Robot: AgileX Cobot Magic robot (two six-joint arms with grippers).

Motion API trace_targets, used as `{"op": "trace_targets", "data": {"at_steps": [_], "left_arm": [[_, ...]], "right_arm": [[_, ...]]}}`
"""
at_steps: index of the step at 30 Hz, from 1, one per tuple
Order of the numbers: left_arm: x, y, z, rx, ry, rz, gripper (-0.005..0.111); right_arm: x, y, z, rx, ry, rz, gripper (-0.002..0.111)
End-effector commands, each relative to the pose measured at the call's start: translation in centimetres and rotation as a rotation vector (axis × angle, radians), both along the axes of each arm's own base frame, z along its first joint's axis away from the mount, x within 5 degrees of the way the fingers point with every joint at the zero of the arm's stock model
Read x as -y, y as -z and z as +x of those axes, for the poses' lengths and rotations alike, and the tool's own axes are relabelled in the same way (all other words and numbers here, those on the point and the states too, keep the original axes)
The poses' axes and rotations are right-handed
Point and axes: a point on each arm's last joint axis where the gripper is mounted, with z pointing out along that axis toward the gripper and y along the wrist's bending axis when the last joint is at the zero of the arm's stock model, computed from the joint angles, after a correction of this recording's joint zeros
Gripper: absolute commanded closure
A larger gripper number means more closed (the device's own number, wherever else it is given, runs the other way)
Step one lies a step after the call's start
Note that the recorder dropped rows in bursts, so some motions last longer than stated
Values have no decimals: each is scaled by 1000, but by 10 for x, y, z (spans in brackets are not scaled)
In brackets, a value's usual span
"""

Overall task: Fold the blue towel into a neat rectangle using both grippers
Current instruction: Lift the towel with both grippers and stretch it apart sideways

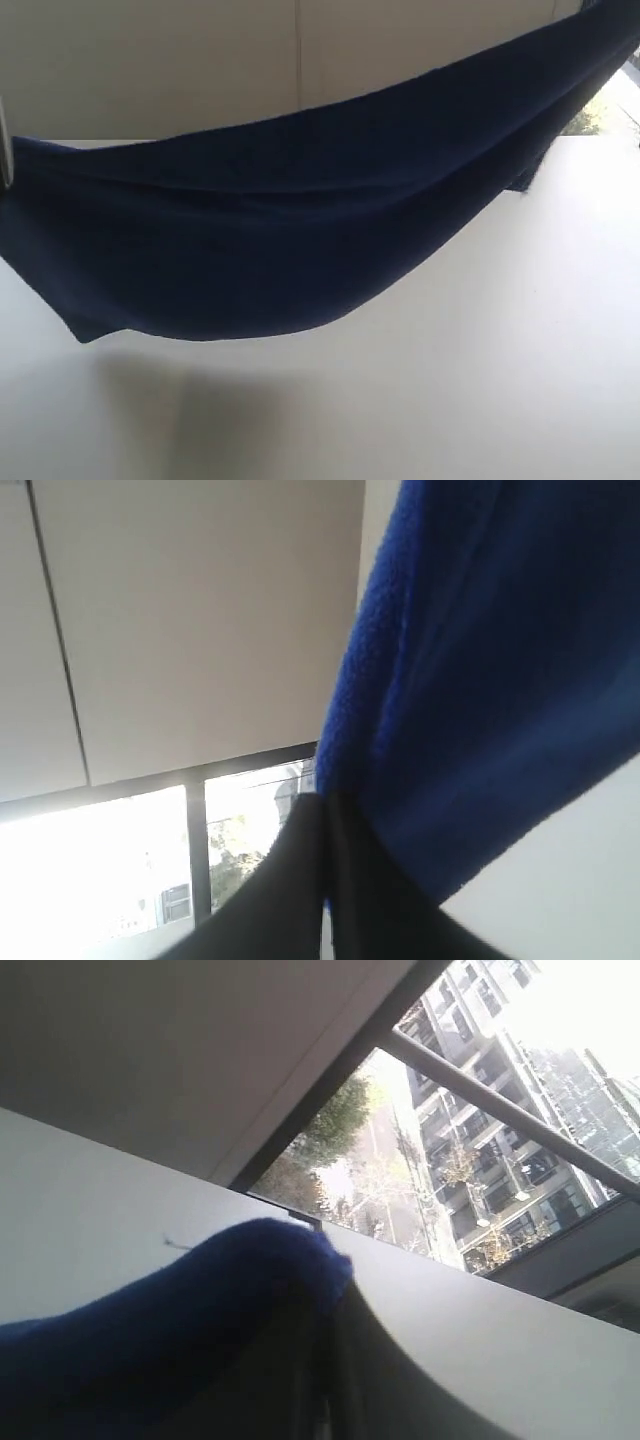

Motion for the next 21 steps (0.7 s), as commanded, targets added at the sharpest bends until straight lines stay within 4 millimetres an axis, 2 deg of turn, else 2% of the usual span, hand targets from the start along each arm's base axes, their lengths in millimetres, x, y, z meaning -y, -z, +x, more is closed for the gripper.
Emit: {"op": "trace_targets", "data": {"at_steps": [1,5,10,21], "left_arm": [[-12,-16,-11,66,-21,-37,107],[-14,-14,-15,23,-44,-85,107],[-22,-8,-18,-41,-142,-64,107],[-24,-4,-21,-94,-156,-48,107]], "right_arm": [[5,-2,-3,15,40,-15,108],[6,2,-5,-25,70,14,108],[12,12,-18,-59,92,5,108],[20,83,-34,-328,151,-92,108]]}}
